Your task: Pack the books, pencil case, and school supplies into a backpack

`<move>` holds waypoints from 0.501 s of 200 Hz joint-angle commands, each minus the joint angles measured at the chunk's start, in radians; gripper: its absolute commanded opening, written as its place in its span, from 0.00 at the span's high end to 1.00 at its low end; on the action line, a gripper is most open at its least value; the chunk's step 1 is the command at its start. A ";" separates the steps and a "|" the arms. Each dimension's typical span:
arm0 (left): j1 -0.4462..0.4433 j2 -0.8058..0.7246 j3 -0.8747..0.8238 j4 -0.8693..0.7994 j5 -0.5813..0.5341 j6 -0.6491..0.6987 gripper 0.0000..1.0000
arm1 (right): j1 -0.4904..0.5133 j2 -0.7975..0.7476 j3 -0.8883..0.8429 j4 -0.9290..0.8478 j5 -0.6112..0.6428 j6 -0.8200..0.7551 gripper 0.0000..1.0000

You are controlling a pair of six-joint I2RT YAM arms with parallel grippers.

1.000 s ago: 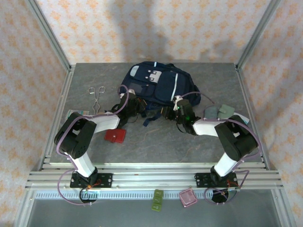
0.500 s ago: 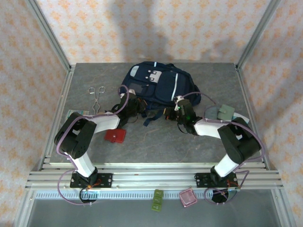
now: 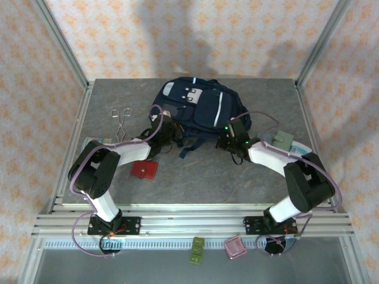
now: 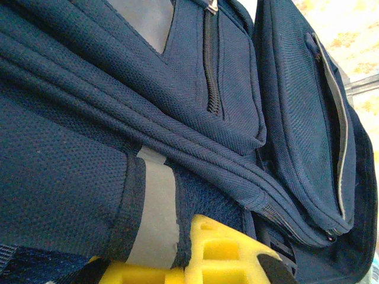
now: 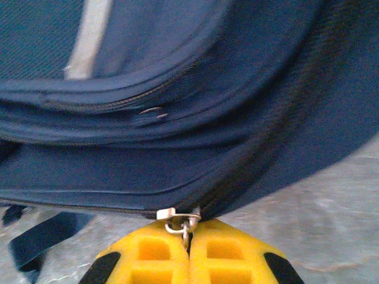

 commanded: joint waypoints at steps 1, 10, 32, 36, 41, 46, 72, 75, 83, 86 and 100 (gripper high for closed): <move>0.026 -0.035 0.041 -0.018 -0.122 0.069 1.00 | -0.034 -0.056 0.013 -0.187 0.181 -0.021 1.00; 0.028 -0.033 0.045 -0.022 -0.123 0.076 1.00 | -0.034 -0.065 0.016 -0.197 0.192 -0.035 1.00; 0.027 -0.023 0.065 -0.039 -0.131 0.100 1.00 | -0.028 -0.080 0.024 -0.224 0.170 -0.058 1.00; 0.027 -0.020 0.071 -0.043 -0.133 0.105 1.00 | -0.023 -0.083 0.025 -0.227 0.161 -0.062 1.00; 0.028 -0.016 0.078 -0.047 -0.136 0.113 1.00 | -0.014 -0.088 0.026 -0.231 0.154 -0.065 1.00; 0.028 -0.011 0.087 -0.052 -0.139 0.122 1.00 | -0.004 -0.092 0.027 -0.236 0.148 -0.067 1.00; 0.042 0.016 0.145 -0.079 -0.159 0.166 1.00 | 0.073 -0.098 0.043 -0.246 0.071 -0.086 1.00; 0.046 0.022 0.154 -0.081 -0.161 0.171 1.00 | 0.081 -0.096 0.047 -0.245 0.059 -0.084 1.00; 0.056 0.036 0.179 -0.090 -0.162 0.183 1.00 | 0.100 -0.089 0.054 -0.233 0.017 -0.083 1.00; 0.060 0.041 0.189 -0.094 -0.162 0.187 1.00 | 0.105 -0.087 0.056 -0.227 0.004 -0.079 1.00; 0.077 0.072 0.240 -0.112 -0.164 0.205 1.00 | 0.128 -0.074 0.068 -0.188 -0.057 -0.053 1.00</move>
